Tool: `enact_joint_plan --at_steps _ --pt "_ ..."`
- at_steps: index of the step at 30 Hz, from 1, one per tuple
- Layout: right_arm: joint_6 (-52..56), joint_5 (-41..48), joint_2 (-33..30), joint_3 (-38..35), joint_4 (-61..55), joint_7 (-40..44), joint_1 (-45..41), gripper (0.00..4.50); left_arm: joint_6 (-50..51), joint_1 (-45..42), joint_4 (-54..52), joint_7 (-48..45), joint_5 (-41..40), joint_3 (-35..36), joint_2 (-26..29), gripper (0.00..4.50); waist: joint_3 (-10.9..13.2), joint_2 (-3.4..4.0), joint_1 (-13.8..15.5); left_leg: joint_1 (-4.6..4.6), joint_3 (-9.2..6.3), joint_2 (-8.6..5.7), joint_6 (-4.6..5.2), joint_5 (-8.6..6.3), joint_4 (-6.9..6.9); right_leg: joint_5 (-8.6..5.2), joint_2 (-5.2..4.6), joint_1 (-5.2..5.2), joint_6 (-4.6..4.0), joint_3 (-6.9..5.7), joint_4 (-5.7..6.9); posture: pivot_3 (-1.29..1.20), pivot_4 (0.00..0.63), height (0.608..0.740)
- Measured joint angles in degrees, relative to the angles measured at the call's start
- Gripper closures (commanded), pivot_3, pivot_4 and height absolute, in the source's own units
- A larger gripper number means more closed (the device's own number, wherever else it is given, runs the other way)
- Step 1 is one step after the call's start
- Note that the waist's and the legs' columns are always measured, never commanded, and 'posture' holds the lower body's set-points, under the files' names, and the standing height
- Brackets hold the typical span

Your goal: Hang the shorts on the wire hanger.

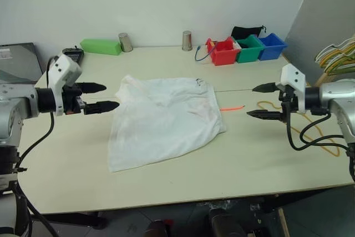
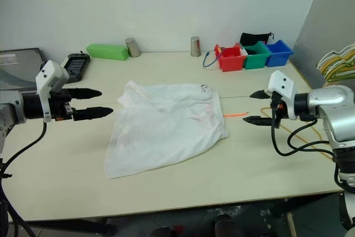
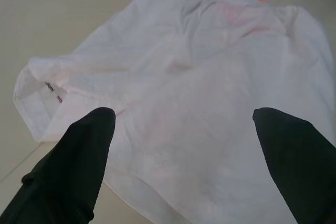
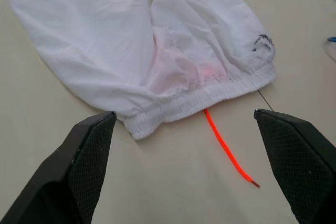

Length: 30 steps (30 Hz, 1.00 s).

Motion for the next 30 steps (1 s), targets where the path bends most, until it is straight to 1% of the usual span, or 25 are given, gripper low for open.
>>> enact_joint_plan --at_steps 3,7,8,11,14,18,22,25,30 --pt "0.0 0.0 0.0 0.0 -0.8 0.3 0.0 0.04 0.2 2.0 -1.4 0.4 -0.5 2.1 0.6 0.00 0.0 -0.03 0.6 0.00 0.01 0.03 -0.01 0.00 0.00 0.00 0.00 -0.01 -0.01 -0.01 0.00 -0.01 0.009 0.740" --pt "0.1 -0.1 0.9 0.3 -0.8 0.1 -0.2 0.04 0.3 6.1 -4.0 1.0 -0.7 5.1 1.6 0.00 -0.1 0.02 1.7 0.02 0.00 0.04 -0.03 0.01 -0.01 0.03 0.00 -0.01 -0.05 -0.05 0.02 0.00 0.028 0.740" --pt "0.0 -0.1 0.9 0.3 -0.7 0.1 -0.2 0.04 0.4 6.7 -4.7 1.1 -0.9 5.1 1.4 0.00 -0.1 0.01 2.0 0.01 0.00 0.04 -0.04 0.02 0.00 0.03 0.01 -0.01 -0.06 -0.07 0.02 0.01 0.040 0.740" --pt "-0.2 -0.2 1.2 0.6 -0.7 0.4 -0.1 0.04 0.5 8.1 -6.8 1.0 -1.7 5.2 1.3 0.00 -0.1 0.01 2.8 0.02 0.02 0.06 -0.04 0.03 0.01 0.05 0.03 0.00 -0.09 -0.08 0.02 0.02 0.041 0.740" --pt "-1.0 -0.3 1.5 2.0 -0.9 1.2 -0.1 0.04 1.2 10.1 -9.3 0.6 -3.0 5.6 1.3 0.00 -0.1 0.01 3.1 0.02 0.02 0.07 -0.04 0.03 0.02 0.06 0.04 0.01 -0.10 -0.10 0.01 0.02 0.029 0.740" --pt "-3.0 -1.6 2.3 4.7 -3.1 2.5 1.6 0.04 1.9 15.8 -16.8 -0.9 -5.1 5.8 1.3 0.00 -0.1 0.00 3.7 0.01 0.02 0.09 -0.05 0.03 0.01 0.06 0.05 0.00 -0.11 -0.08 0.02 0.03 0.037 0.740" --pt "-10.0 -4.7 3.1 7.6 -2.8 3.7 2.3 0.04 1.3 20.4 -24.1 -2.1 -5.3 4.6 1.3 0.00 -0.1 0.00 4.1 0.08 0.06 0.08 -0.04 0.03 0.01 0.09 0.10 0.03 -0.16 -0.08 0.01 0.02 0.022 0.740" --pt "-19.1 -9.3 5.3 11.2 1.7 4.5 2.3 0.04 -4.0 26.0 -27.6 -4.1 -2.3 1.2 1.6 0.00 -0.4 -0.01 4.2 0.16 0.18 0.05 -0.07 0.04 0.01 0.17 0.21 0.06 -0.31 -0.05 0.00 0.02 0.022 0.740" --pt "-27.3 -13.4 9.1 14.8 9.6 5.3 1.4 0.04 -10.9 26.3 -27.3 -1.8 3.0 -3.8 -0.8 0.00 -0.4 -0.02 4.5 0.27 0.18 0.08 0.01 0.26 0.01 0.38 0.41 0.12 -0.63 -0.09 0.01 0.04 0.026 0.740"
